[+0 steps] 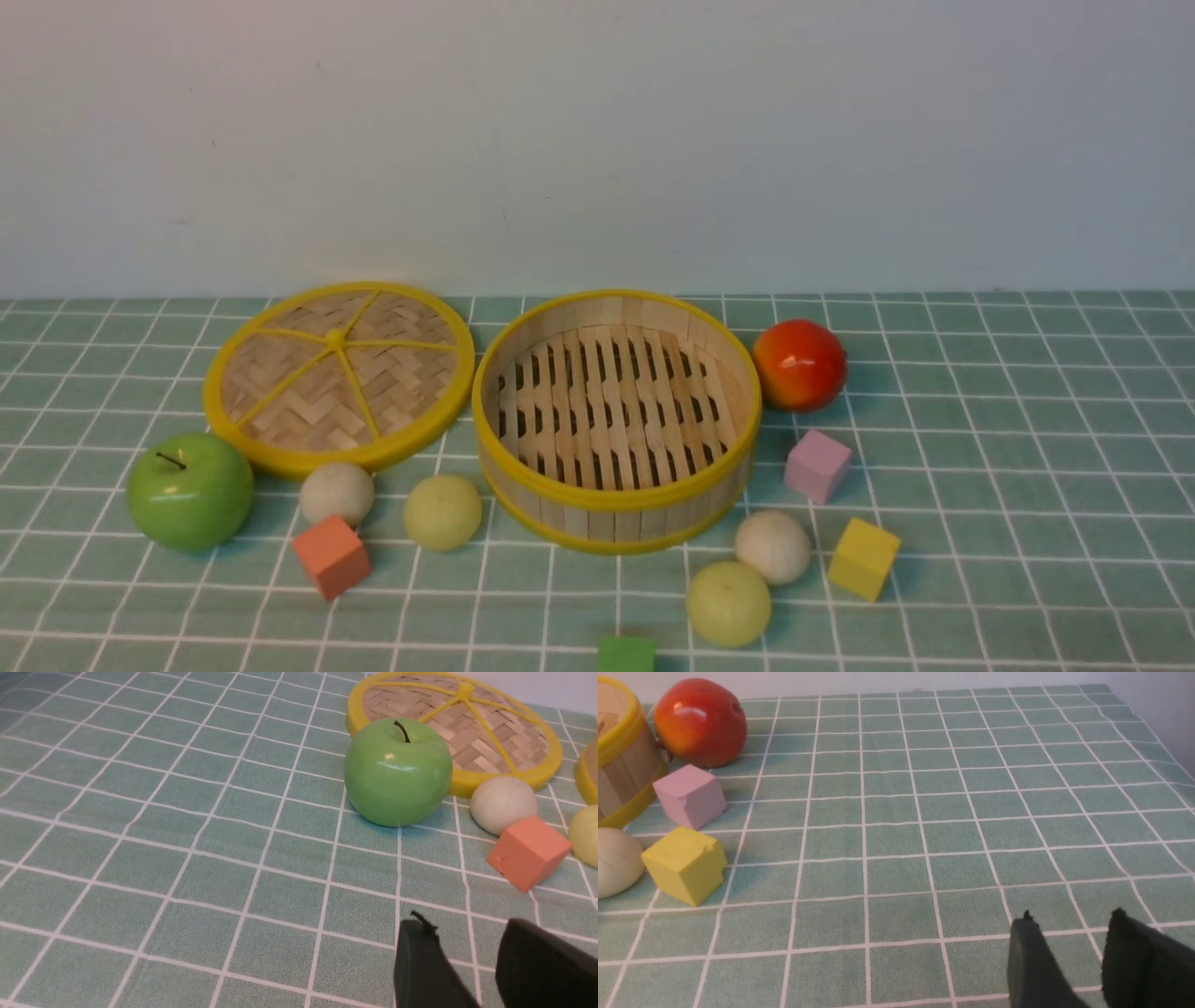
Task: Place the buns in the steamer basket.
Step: Use the left arm to grab a steamed stuffed bun
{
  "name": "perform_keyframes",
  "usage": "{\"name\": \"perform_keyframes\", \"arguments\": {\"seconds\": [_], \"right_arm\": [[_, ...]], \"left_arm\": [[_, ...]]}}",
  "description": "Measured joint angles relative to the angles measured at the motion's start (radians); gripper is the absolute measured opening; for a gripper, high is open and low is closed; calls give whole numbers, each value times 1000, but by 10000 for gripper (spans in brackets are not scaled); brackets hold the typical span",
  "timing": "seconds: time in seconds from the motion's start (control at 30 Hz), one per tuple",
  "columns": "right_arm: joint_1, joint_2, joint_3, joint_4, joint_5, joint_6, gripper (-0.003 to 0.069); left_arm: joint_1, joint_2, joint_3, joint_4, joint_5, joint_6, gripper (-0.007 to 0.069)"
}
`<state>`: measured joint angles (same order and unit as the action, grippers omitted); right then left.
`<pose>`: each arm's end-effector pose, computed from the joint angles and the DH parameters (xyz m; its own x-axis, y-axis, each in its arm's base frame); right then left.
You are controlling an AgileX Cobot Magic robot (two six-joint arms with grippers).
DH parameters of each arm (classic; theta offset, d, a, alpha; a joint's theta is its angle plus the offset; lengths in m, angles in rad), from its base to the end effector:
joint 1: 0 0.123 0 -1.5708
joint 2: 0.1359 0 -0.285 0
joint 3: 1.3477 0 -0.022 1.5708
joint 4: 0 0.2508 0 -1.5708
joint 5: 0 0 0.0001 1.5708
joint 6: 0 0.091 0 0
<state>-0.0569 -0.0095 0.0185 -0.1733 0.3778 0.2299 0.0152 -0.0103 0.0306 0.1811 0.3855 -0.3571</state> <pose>0.0521 -0.0088 0.1740 -0.2810 0.0845 -0.9560 0.1371 0.9894 0.0472 0.0523 0.0070 0.1694 -0.2873 -0.1919 -0.9384 -0.1360 0.9780 -0.1583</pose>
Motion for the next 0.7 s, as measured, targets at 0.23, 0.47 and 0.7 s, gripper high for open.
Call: {"name": "perform_keyframes", "arguments": {"seconds": [0.23, 0.47, 0.7], "right_arm": [[0, 0, 0, 0, 0, 0, 239], [0, 0, 0, 0, 0, 0, 239], [0, 0, 0, 0, 0, 0, 239]], "left_arm": [[0, 0, 0, 2, 0, 0, 238], [0, 0, 0, 14, -42, 0, 238], [0, 0, 0, -10, -291, -8, 238]]}}
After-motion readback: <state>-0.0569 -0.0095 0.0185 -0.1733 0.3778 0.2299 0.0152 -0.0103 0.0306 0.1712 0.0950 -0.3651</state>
